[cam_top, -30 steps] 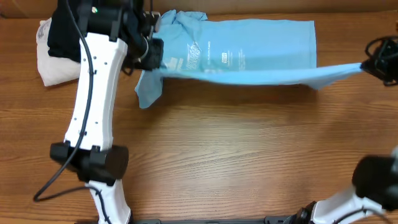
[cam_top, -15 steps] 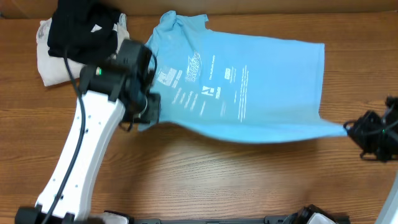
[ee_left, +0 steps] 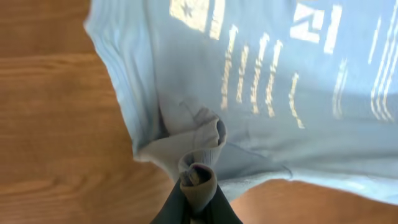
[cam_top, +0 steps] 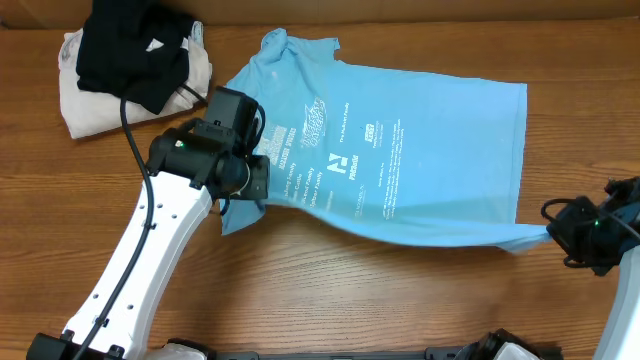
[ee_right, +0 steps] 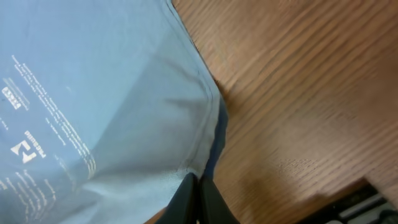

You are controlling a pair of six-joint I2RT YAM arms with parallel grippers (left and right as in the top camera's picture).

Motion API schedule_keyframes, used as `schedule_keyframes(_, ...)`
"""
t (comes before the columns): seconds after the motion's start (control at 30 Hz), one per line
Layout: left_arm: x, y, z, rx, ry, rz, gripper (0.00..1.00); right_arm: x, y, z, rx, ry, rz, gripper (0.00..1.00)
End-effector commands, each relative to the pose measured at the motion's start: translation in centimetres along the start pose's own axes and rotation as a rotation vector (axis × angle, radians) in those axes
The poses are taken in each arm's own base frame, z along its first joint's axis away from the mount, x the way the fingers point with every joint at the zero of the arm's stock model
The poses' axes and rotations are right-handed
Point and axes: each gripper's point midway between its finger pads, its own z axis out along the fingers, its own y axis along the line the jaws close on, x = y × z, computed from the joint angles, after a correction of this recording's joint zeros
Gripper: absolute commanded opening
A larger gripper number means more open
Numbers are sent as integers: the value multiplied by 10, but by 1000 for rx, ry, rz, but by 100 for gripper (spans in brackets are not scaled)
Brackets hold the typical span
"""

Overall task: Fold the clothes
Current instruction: 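Lay the stretched T-shirt flat on the table with both grippers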

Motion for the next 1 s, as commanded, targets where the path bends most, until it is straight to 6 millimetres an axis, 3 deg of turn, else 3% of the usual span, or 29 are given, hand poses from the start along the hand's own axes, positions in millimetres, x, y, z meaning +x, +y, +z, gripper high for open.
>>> schedule_keyframes(0.0, -19, 13, 6, -91, -71, -17, 4, -14, 3, 13, -16, 6, 18, 4)
schedule_keyframes(0.2, -42, 14, 34, -130, -100, -20, 4, -34, 26, 35, -104, 9, -33, 4)
schedule_keyframes(0.43, -67, 9, 81, -131, -118, -29, 4, -58, 60, 63, -145, -36, -140, 4)
schedule_keyframes(0.57, -88, 3, 106, -116, -173, -35, 4, -68, 77, 89, -157, -34, -179, 4)
schedule_keyframes(0.73, -103, 6, 120, -133, -218, -43, 5, -77, 80, 117, -152, -13, -173, 4)
schedule_keyframes(0.9, -110, 8, 133, -153, -235, -4, 16, -81, 76, 143, -134, 12, -166, 5)
schedule_keyframes(0.93, -112, 7, 134, -151, -241, 0, 22, -83, 76, 148, -134, 15, -166, 10)
schedule_keyframes(0.97, -114, 7, 135, -149, -250, -2, 43, -84, 76, 153, -134, 15, -166, 39)
